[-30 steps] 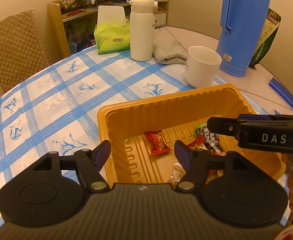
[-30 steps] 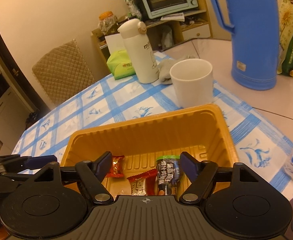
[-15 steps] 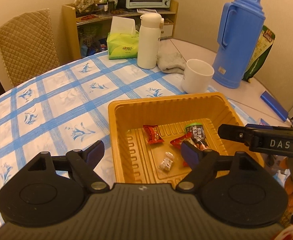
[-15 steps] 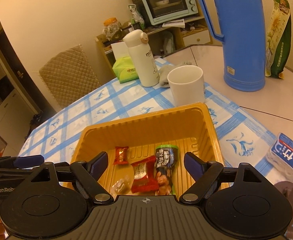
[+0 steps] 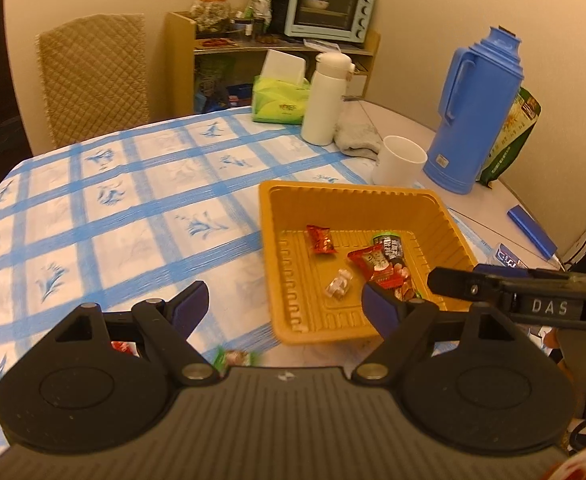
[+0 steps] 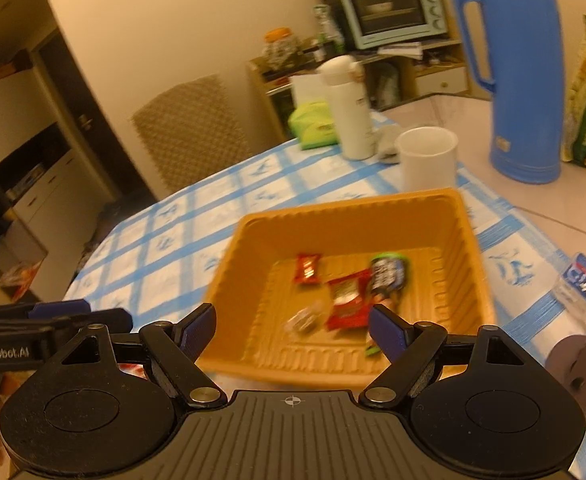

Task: Organize snacks
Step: 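Move both grippers back from the tray toward the remaining snacks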

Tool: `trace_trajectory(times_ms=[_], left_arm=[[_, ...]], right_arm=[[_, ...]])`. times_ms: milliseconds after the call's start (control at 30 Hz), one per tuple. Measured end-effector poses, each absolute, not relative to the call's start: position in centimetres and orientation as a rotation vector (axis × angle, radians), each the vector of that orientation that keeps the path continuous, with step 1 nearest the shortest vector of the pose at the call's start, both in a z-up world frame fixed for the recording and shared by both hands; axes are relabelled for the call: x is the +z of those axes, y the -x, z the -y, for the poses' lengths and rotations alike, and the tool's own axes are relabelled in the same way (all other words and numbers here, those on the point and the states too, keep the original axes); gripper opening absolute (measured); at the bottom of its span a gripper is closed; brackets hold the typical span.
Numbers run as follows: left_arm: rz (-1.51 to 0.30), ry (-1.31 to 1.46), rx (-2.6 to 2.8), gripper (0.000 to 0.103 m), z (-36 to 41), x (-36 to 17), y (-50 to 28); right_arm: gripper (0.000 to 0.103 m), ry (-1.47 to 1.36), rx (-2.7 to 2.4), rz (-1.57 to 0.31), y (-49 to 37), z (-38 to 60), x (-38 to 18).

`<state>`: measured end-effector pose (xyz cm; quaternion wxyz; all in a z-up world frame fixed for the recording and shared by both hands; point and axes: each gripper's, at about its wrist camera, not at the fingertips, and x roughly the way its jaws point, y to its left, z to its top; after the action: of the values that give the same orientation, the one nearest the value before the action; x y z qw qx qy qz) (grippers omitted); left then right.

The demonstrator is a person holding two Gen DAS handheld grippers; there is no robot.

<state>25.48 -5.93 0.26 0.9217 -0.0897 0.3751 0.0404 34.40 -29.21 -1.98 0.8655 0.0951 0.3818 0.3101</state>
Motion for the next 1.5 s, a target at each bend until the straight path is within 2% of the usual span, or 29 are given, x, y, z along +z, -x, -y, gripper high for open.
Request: trace_trajectory(times_ms=[367,933,1500], left_arm=[[-0.755,0.221,0.141,0.082,3.2,0.7,-19.4],[-0.820,0.298,0.266,0.082,-3.2,-2.8,-11.6],[-0.857,0.221,0.261,0.076,-6.4,-5.9,-10.2]], right_arm=[[0.083,-0.150,0.765,-0.835,-29.6,25.4,-2.1],[0.083,-0.073,0.857,-0.920,-24.4,18.4,-4.5],[0.083,-0.012,0.837,-0.944,-22.3,13.8,-7.7]])
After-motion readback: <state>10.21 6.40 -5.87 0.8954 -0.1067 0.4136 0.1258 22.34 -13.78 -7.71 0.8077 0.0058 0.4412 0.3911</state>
